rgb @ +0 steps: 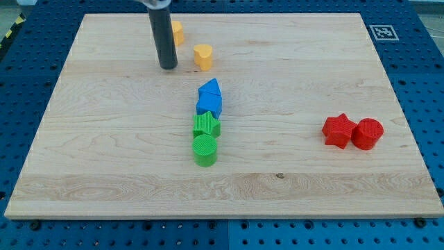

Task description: Move the yellow heart to the center right

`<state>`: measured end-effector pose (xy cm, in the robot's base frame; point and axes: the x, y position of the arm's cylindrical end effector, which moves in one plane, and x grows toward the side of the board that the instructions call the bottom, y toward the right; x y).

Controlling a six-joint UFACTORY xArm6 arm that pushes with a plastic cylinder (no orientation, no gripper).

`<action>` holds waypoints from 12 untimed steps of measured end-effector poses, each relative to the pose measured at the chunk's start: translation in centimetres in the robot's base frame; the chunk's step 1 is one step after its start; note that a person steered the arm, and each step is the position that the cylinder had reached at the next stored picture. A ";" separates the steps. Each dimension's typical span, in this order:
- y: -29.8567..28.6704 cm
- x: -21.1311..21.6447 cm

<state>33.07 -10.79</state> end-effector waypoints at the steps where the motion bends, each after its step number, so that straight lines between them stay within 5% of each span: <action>1: 2.5 -0.7; 12: 16.6 0.0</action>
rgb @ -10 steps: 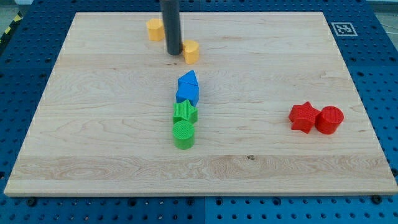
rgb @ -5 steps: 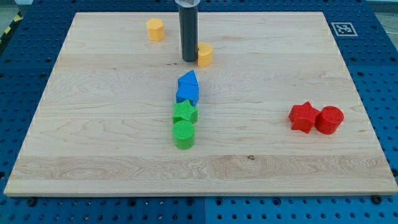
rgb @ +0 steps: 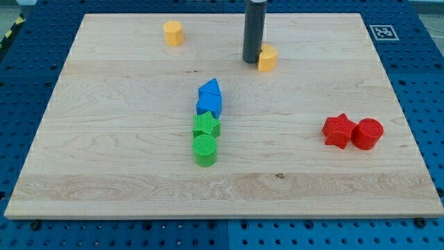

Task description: Move the yellow heart to the center right

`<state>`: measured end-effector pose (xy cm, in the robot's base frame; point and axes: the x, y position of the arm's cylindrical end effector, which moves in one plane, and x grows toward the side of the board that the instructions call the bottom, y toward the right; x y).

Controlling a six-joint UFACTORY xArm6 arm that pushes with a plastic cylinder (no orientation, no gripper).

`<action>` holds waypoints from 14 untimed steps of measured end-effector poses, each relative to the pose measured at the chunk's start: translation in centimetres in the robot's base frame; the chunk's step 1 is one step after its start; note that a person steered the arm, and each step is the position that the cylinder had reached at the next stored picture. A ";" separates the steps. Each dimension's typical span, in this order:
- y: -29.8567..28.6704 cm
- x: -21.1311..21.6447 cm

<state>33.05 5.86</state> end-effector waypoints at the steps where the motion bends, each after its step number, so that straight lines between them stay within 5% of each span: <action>1: 2.3 0.1; 8: 15.4 0.7; 14: 18.7 3.1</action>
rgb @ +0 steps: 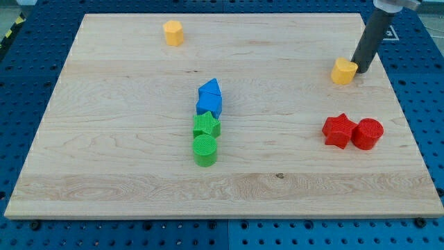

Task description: Move the yellow heart to the center right

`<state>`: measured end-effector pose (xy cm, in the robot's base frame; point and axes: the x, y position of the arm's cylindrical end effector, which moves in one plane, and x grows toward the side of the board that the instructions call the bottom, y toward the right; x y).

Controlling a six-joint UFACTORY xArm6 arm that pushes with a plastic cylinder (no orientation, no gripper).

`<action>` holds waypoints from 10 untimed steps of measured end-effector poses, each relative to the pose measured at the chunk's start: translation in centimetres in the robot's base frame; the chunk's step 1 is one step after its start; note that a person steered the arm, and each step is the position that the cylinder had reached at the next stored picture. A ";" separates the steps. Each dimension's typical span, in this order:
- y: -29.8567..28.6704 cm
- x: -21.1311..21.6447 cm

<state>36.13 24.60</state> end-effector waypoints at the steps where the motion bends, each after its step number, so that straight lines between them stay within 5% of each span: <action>1: -3.6 -1.2; 3: -8.7 -2.4; 5: -6.8 0.8; 10: -4.0 0.8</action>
